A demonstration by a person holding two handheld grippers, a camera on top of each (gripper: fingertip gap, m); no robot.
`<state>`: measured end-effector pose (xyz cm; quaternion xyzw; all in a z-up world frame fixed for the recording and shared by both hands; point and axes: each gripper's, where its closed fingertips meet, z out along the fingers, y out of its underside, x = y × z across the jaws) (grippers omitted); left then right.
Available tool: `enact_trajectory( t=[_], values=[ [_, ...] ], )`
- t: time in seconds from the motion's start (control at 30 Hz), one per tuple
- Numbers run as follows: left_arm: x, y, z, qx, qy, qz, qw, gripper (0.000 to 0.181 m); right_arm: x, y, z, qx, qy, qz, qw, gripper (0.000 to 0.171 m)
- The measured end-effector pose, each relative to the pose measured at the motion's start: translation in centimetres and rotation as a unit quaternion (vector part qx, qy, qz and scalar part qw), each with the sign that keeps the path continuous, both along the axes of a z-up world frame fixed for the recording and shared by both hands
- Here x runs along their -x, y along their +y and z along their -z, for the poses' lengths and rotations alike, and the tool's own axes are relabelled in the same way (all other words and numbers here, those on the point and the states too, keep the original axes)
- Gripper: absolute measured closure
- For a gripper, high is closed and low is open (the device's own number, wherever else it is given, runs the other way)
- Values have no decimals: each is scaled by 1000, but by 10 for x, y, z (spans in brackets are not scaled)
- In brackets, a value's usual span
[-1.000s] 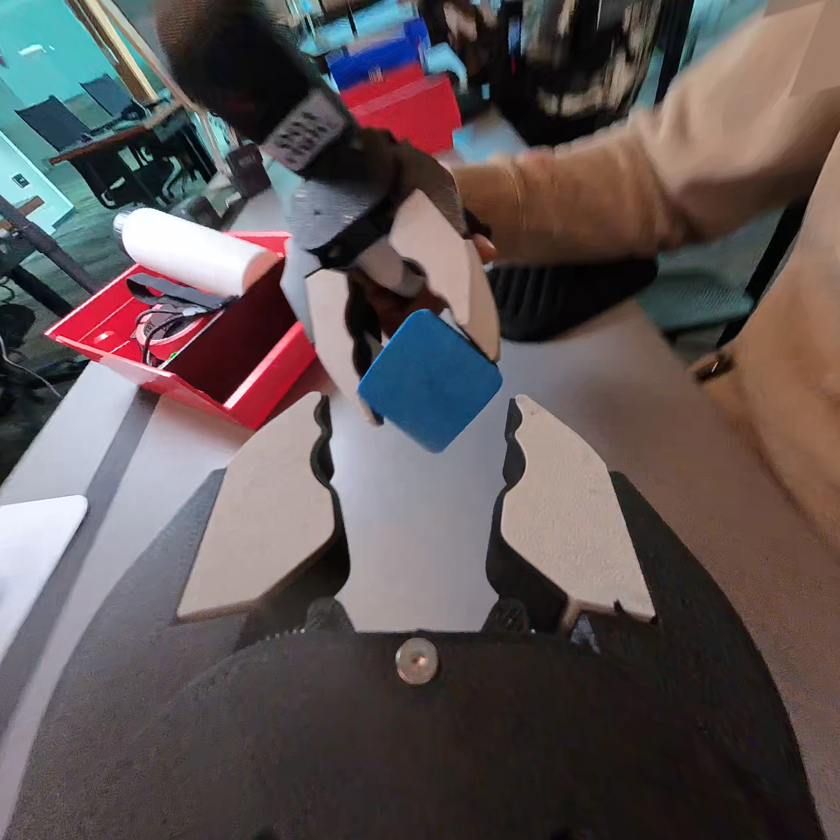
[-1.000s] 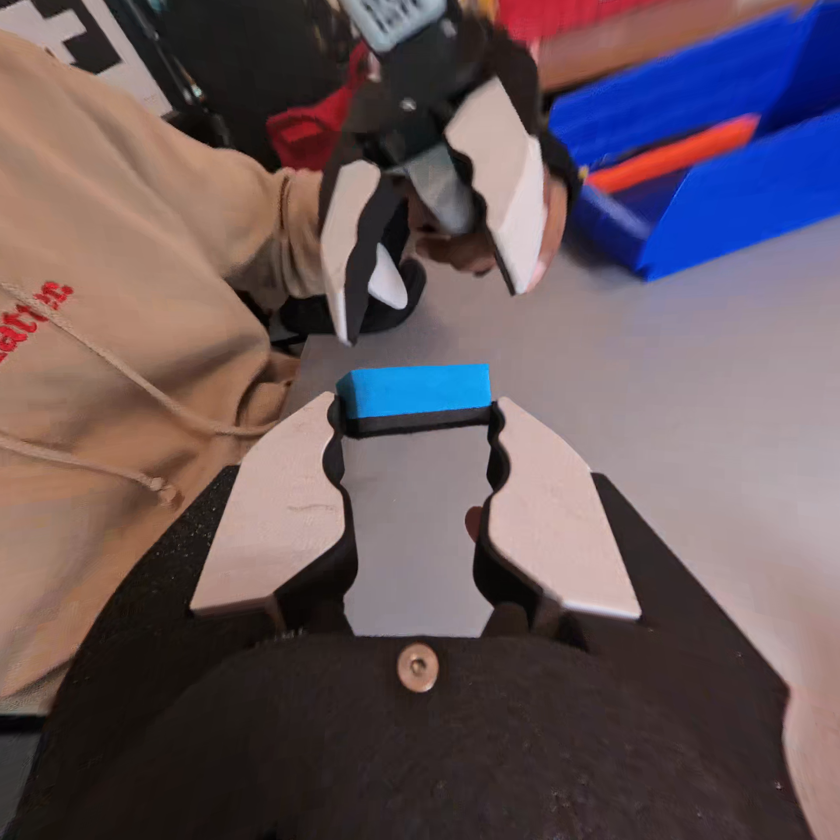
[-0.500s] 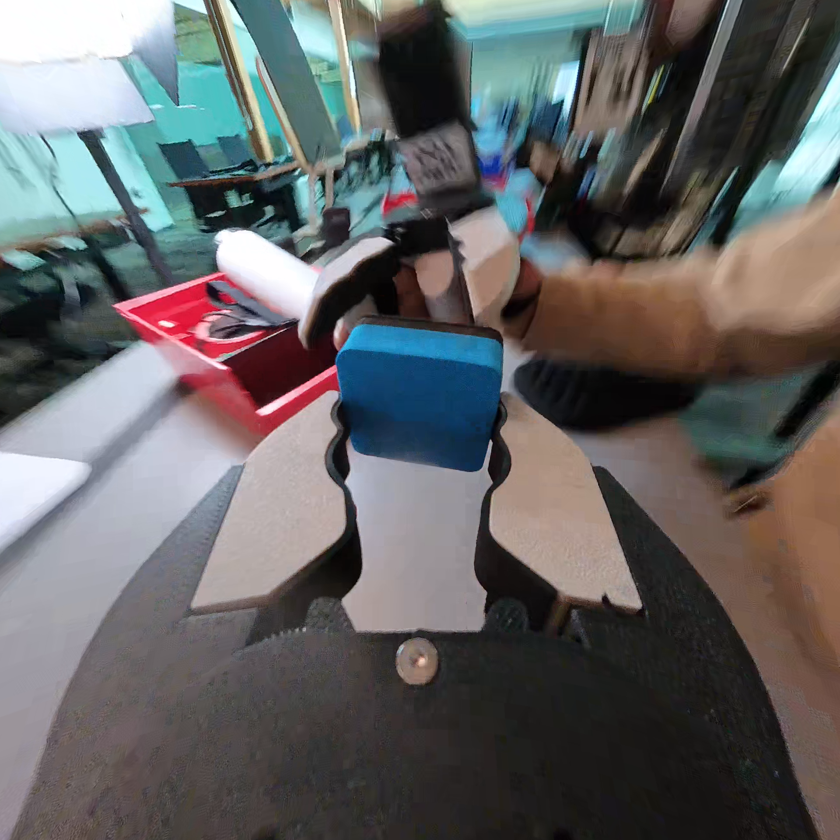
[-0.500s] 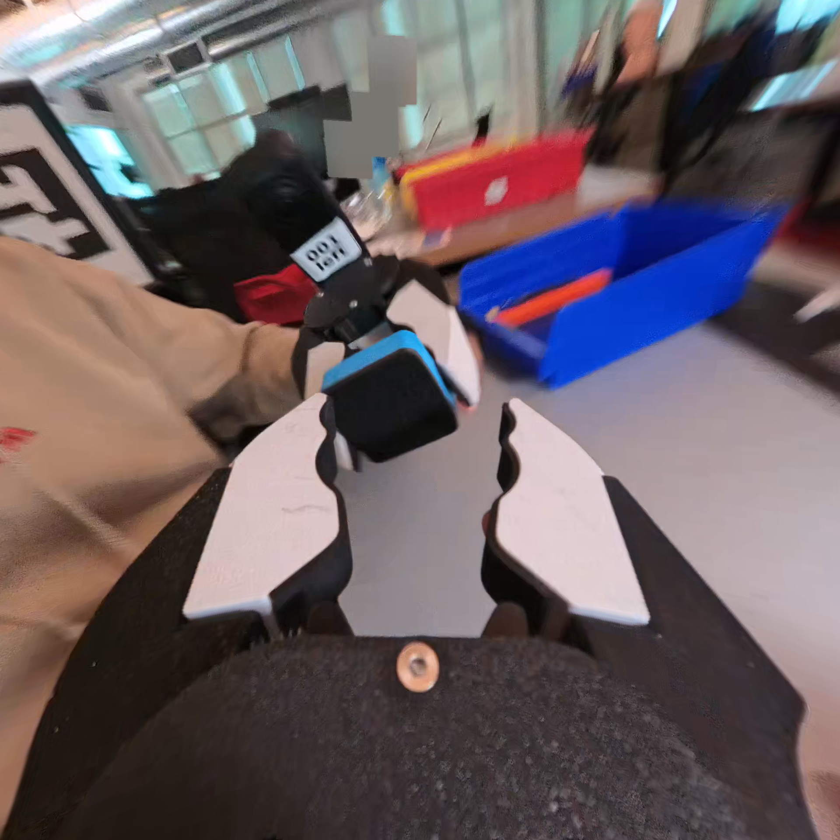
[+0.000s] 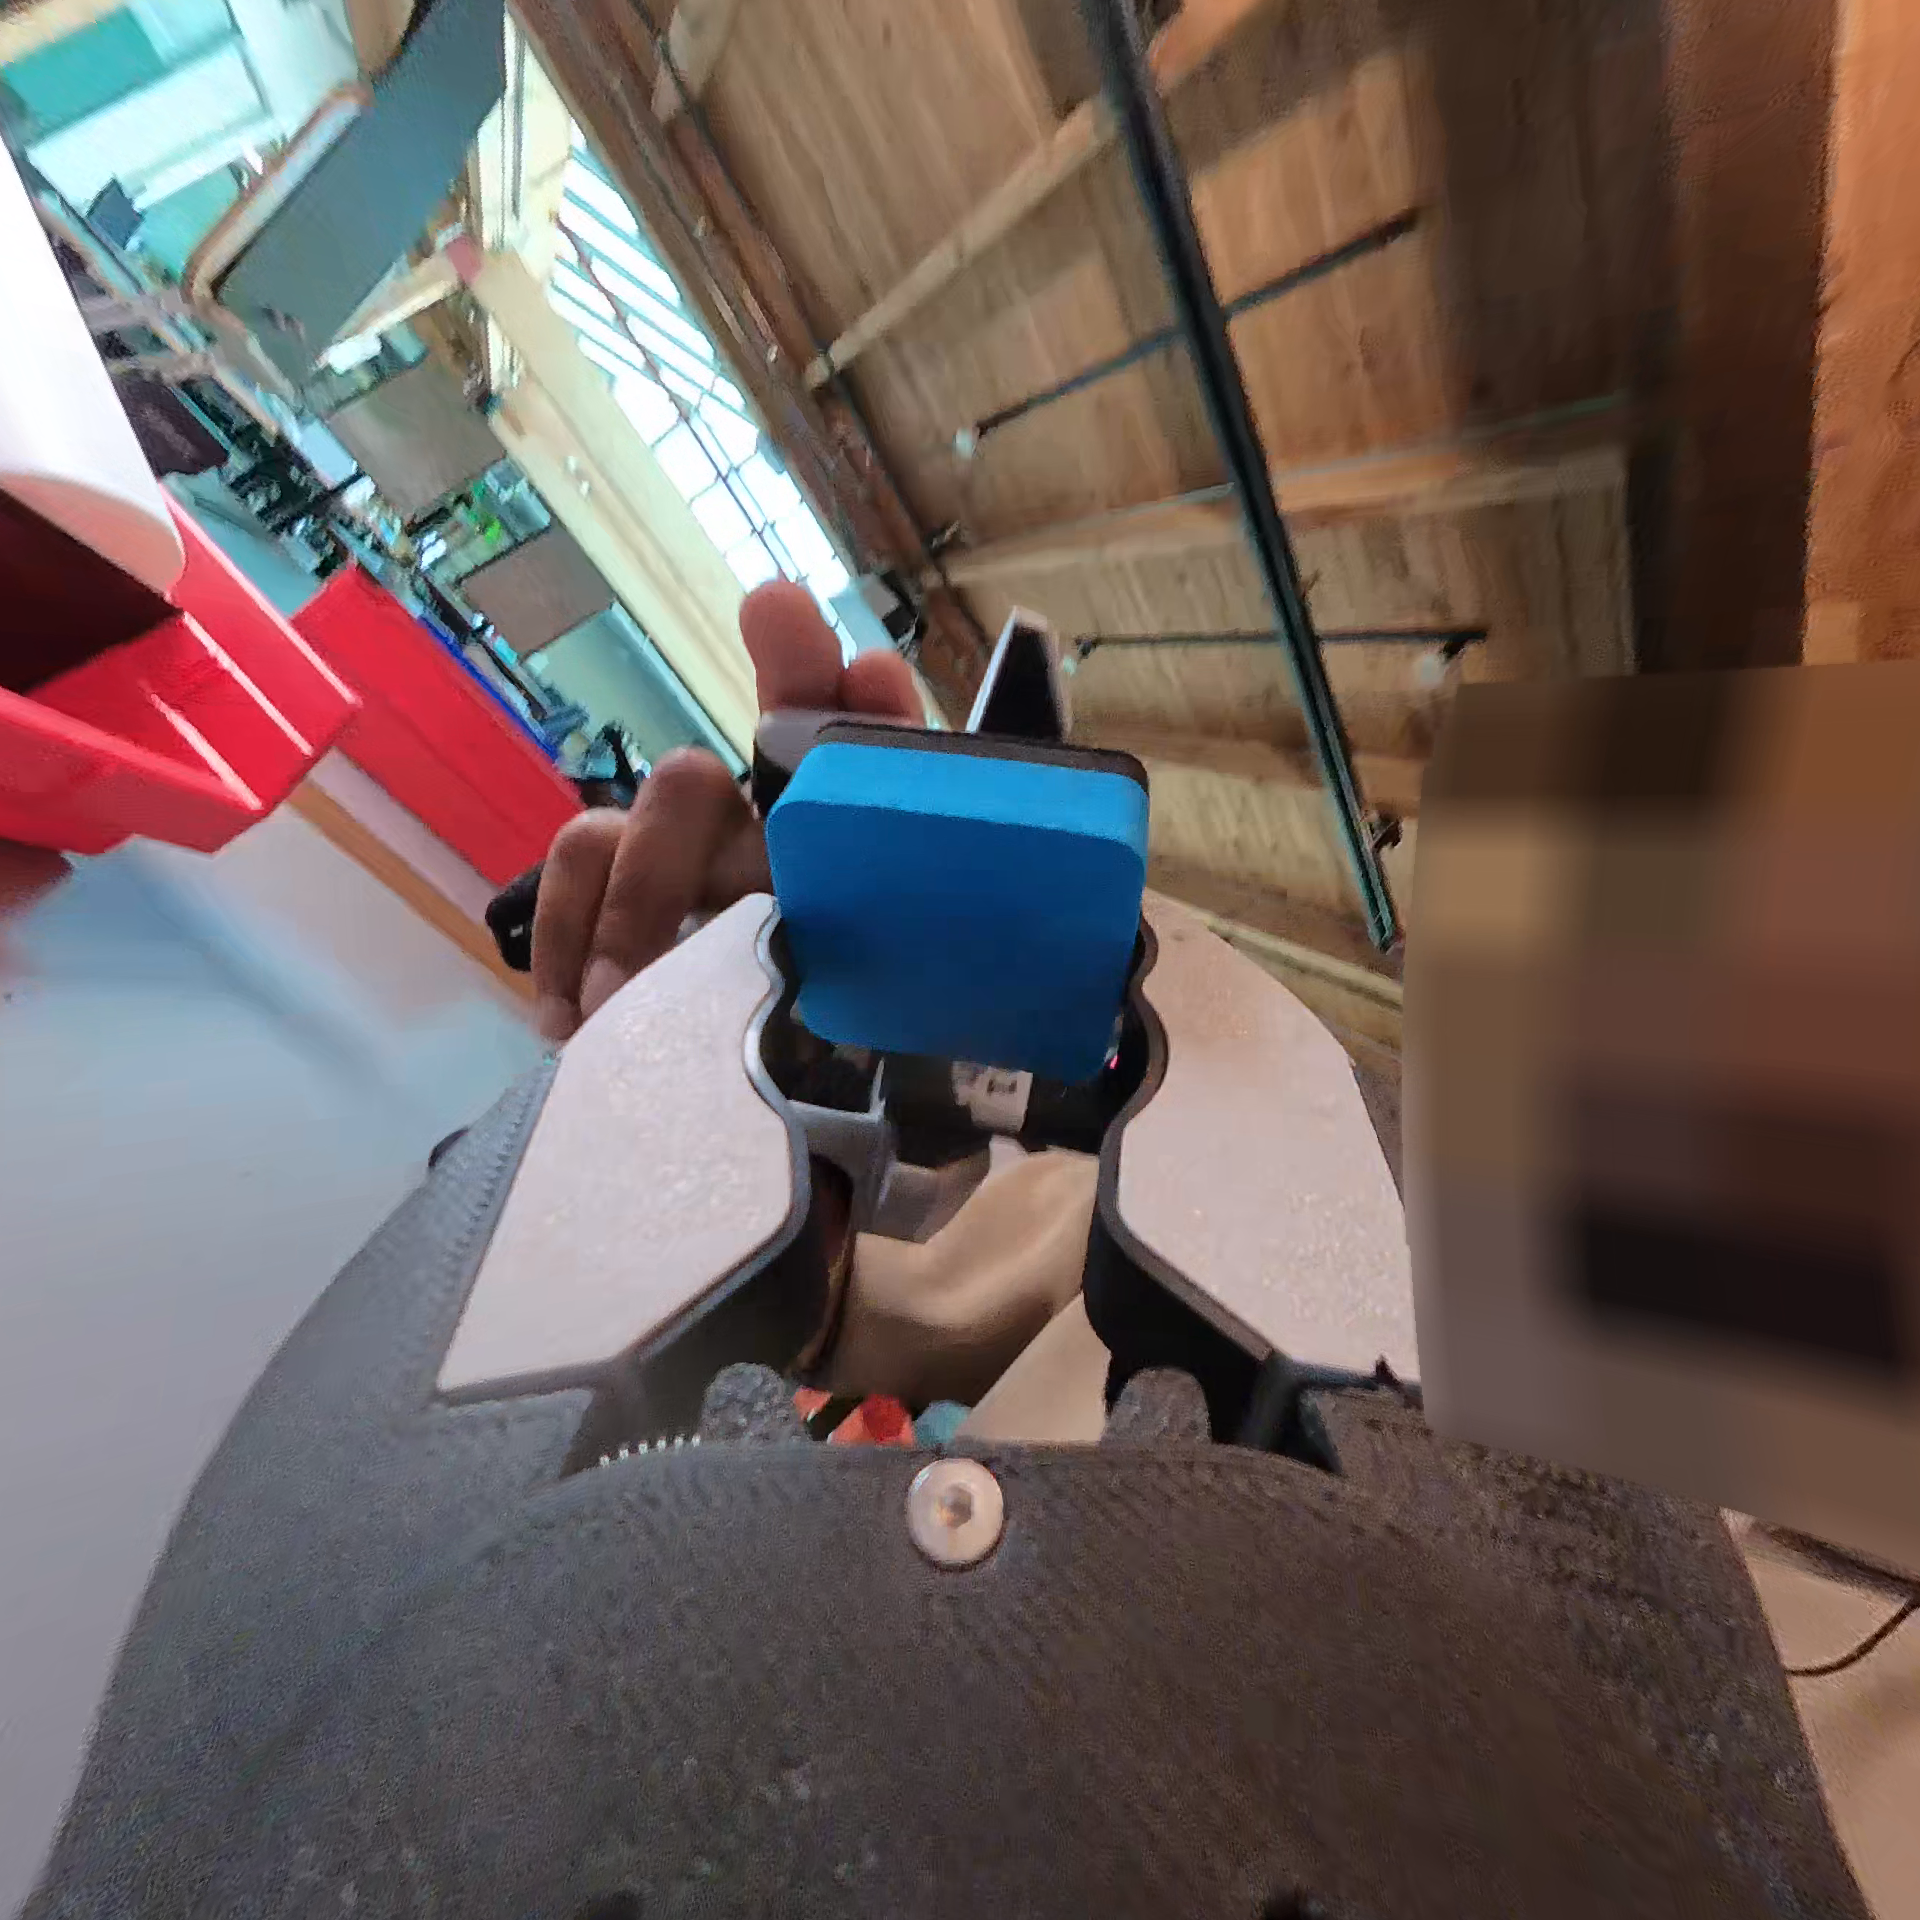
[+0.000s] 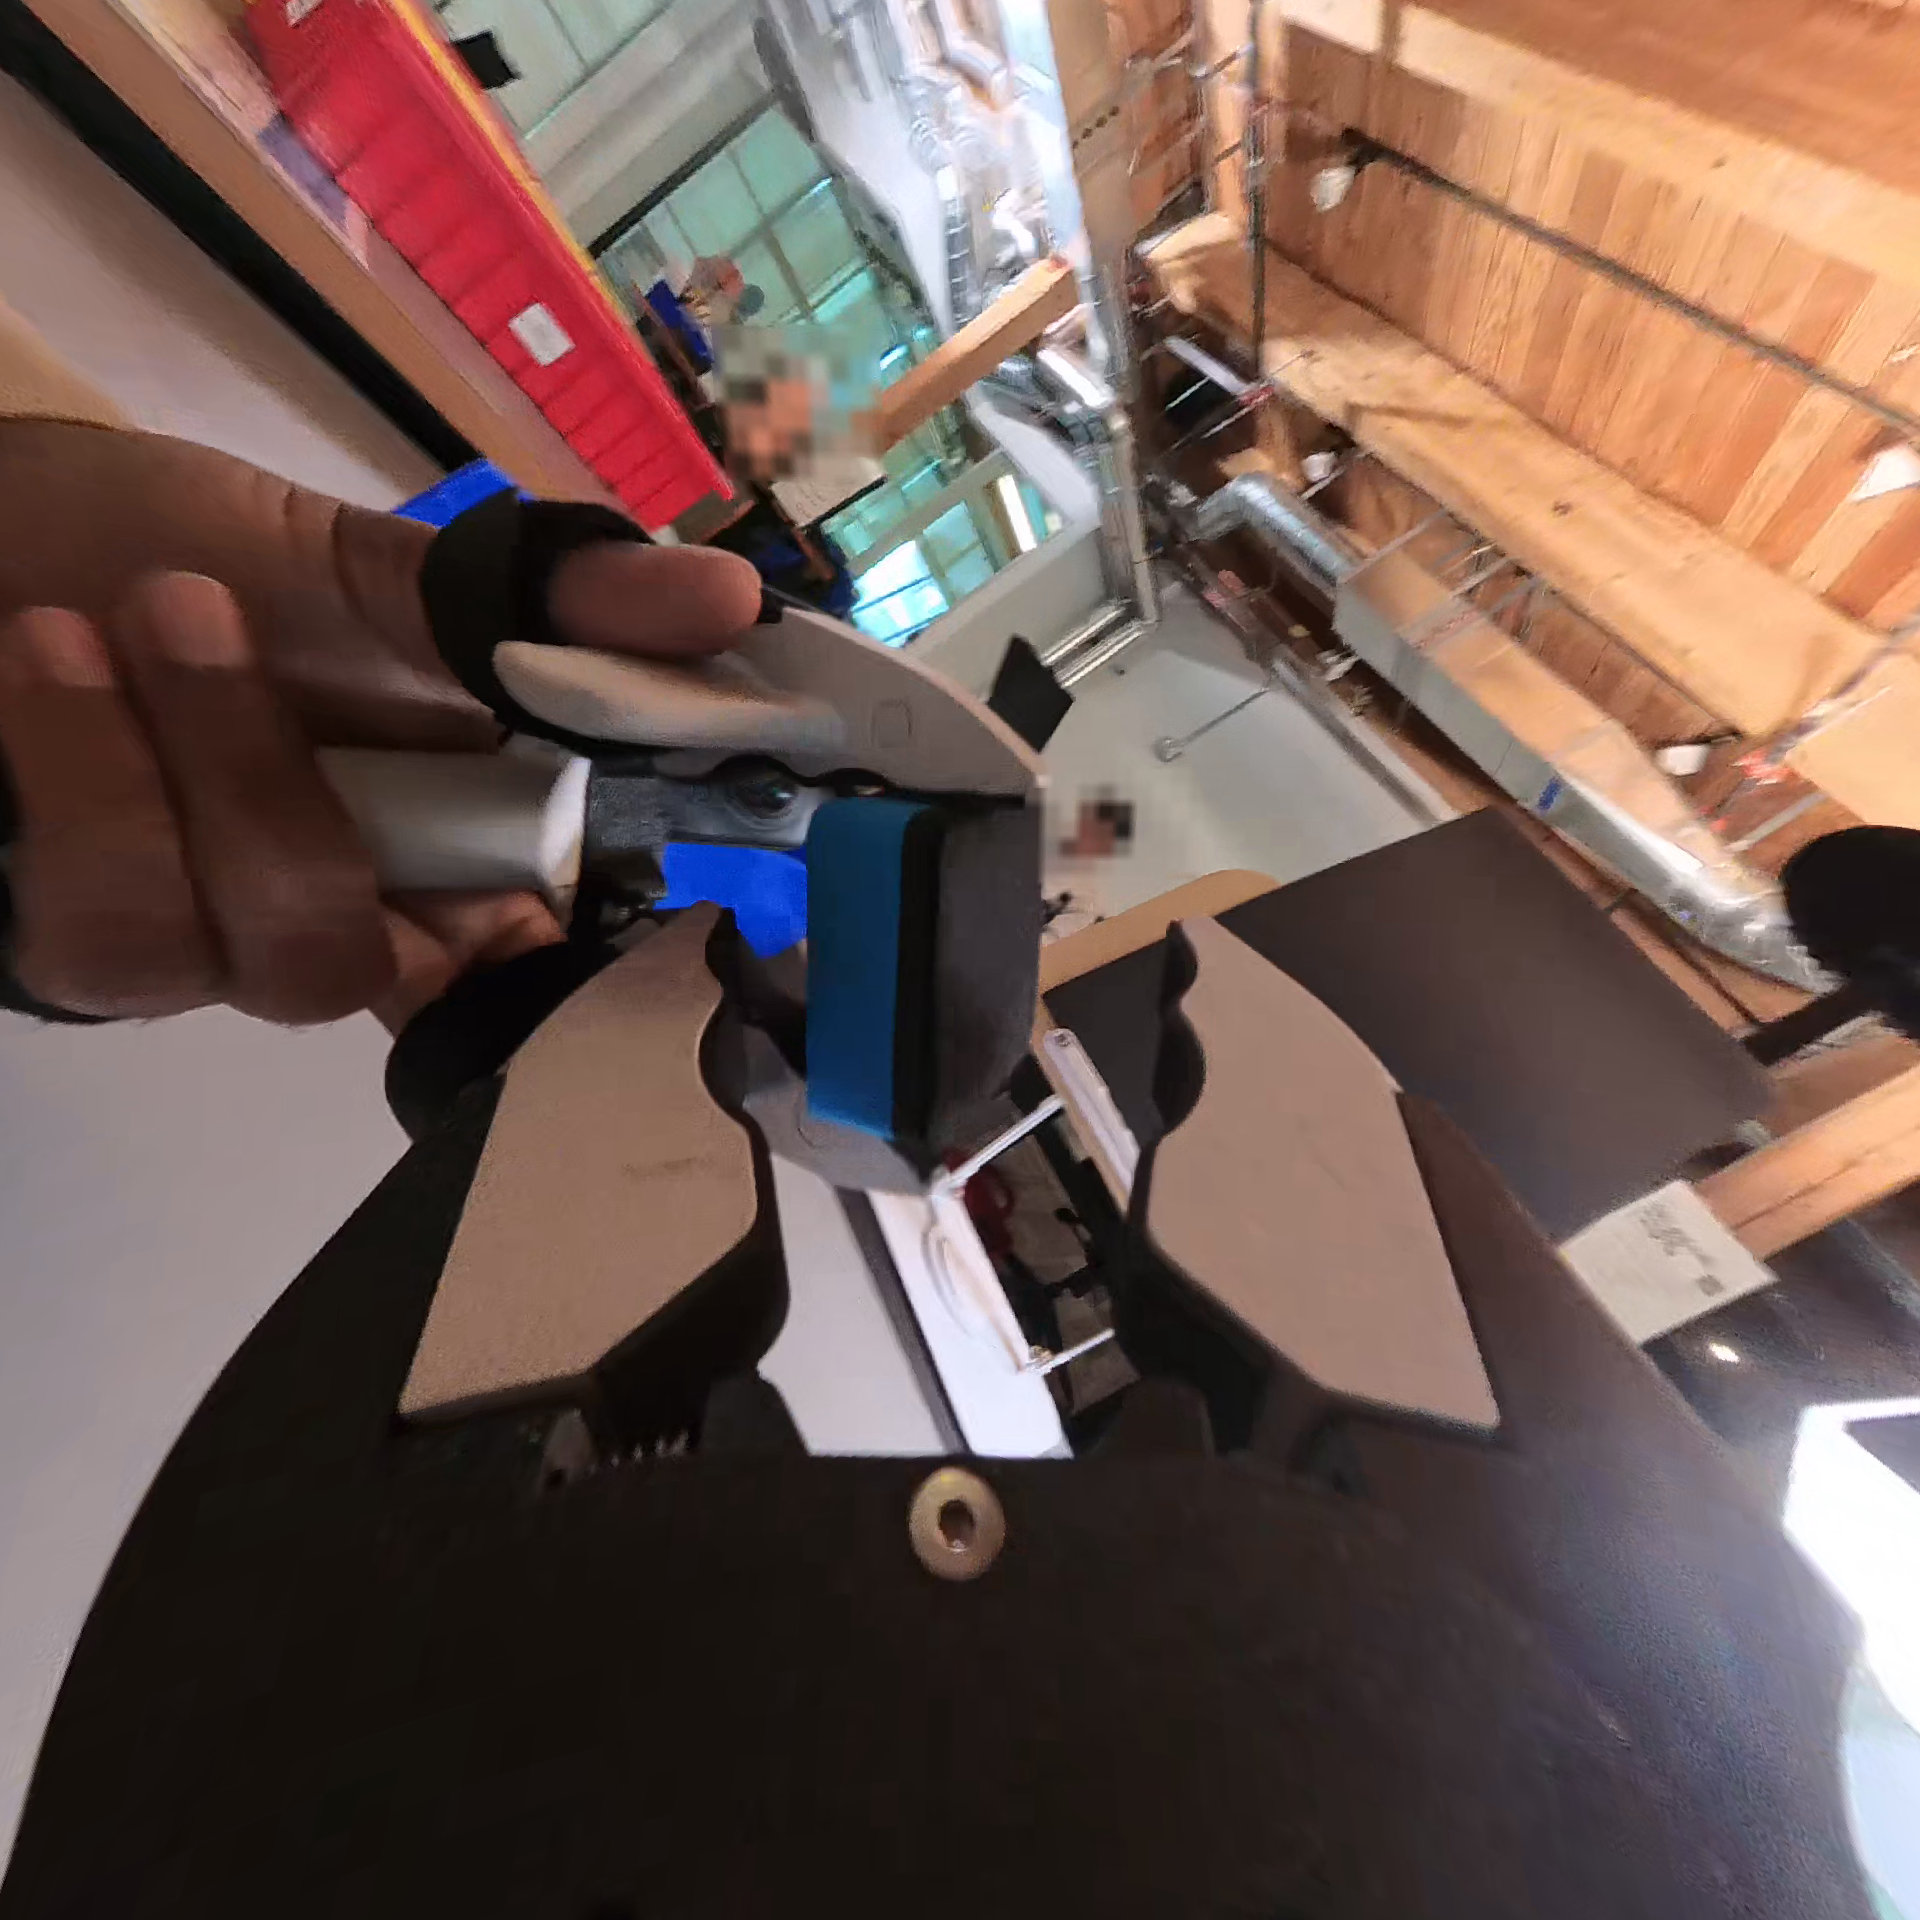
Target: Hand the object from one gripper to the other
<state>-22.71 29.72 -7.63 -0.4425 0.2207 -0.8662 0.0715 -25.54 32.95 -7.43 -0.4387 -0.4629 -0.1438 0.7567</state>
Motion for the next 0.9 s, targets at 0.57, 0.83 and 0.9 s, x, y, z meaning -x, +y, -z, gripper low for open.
enact_trajectory(
  t=[0.57,0.83,0.9],
  values=[
    [12,8,31,-498,138,-99,851,114,-22,-14,41,374,28,-130,918,122],
    [6,-20,67,-691,150,-91,702,143,-9,-54,101,656,27,-229,718,122],
    [4,-23,75,-672,158,-73,720,159,-2,-57,107,658,10,-228,717,123]
  ],
)
